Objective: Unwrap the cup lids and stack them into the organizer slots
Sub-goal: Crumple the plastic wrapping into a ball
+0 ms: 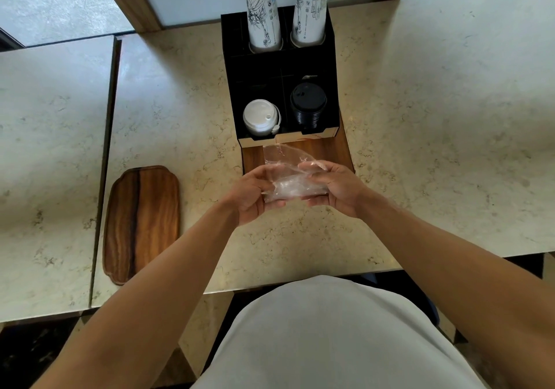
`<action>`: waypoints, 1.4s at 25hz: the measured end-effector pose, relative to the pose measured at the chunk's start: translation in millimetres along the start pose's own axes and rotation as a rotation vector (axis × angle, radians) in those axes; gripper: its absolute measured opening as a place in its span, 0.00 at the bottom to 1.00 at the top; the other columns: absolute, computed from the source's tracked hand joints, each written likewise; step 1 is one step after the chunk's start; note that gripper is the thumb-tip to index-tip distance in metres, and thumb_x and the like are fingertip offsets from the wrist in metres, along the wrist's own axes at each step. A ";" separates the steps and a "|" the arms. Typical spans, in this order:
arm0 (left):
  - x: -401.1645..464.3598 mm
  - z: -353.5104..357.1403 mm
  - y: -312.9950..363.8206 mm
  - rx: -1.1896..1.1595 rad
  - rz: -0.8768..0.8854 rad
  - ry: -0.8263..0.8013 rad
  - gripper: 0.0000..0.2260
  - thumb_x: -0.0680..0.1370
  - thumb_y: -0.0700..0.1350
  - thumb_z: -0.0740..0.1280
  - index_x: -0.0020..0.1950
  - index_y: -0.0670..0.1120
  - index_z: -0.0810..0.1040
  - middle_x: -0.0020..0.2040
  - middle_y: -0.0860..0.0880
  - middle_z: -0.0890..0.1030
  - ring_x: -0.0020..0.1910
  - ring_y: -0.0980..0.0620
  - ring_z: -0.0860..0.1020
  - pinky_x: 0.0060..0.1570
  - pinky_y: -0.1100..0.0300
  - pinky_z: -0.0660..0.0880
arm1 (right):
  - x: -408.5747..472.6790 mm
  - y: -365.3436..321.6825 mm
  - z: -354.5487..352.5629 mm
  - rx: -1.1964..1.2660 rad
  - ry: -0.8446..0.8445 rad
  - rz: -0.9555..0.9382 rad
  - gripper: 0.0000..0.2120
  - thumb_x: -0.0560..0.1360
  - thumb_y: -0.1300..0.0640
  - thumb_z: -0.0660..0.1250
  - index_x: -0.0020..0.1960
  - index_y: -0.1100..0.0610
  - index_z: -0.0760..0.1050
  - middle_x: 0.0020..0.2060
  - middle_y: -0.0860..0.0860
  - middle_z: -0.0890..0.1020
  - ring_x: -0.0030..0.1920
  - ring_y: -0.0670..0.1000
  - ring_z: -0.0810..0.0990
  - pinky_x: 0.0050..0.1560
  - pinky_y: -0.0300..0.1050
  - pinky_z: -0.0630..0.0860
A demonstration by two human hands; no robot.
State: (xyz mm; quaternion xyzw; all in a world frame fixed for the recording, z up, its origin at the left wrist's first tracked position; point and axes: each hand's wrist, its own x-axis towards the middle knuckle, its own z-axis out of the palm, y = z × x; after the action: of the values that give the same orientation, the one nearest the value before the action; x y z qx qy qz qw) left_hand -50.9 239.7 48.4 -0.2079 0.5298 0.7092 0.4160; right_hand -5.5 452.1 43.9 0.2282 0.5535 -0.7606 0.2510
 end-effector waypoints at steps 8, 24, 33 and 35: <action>0.6 4.5 -2.0 -0.221 -0.013 0.080 0.14 0.82 0.29 0.56 0.58 0.37 0.81 0.50 0.35 0.84 0.37 0.46 0.86 0.31 0.62 0.82 | 0.2 0.8 -0.1 0.298 0.025 0.031 0.14 0.84 0.69 0.56 0.49 0.62 0.79 0.53 0.67 0.83 0.40 0.59 0.88 0.35 0.43 0.84; 2.9 2.2 -12.4 0.465 -0.128 -0.078 0.18 0.74 0.35 0.73 0.64 0.42 0.79 0.58 0.41 0.84 0.58 0.41 0.83 0.60 0.47 0.80 | -3.6 -1.8 -5.7 -0.549 -0.089 -0.101 0.39 0.70 0.72 0.71 0.76 0.47 0.69 0.62 0.54 0.77 0.54 0.52 0.81 0.51 0.45 0.83; 2.1 22.6 -24.7 0.290 0.010 0.118 0.18 0.74 0.32 0.73 0.63 0.37 0.77 0.58 0.39 0.83 0.54 0.40 0.84 0.54 0.46 0.83 | -10.6 13.7 -3.2 -0.457 0.124 -0.197 0.31 0.76 0.58 0.75 0.71 0.48 0.62 0.54 0.57 0.82 0.48 0.58 0.86 0.47 0.52 0.86; 2.0 28.3 -25.3 0.242 0.057 0.171 0.21 0.74 0.31 0.73 0.65 0.39 0.72 0.60 0.38 0.80 0.51 0.41 0.83 0.48 0.46 0.83 | -14.3 17.8 -0.2 -0.586 0.122 -0.329 0.23 0.78 0.58 0.73 0.65 0.50 0.63 0.50 0.52 0.80 0.44 0.56 0.85 0.43 0.52 0.87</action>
State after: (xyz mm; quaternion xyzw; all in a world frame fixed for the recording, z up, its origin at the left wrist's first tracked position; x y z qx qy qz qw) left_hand -27.4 269.0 42.3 -0.2010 0.6505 0.6315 0.3710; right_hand 16.8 449.5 39.8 0.0989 0.7919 -0.5845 0.1461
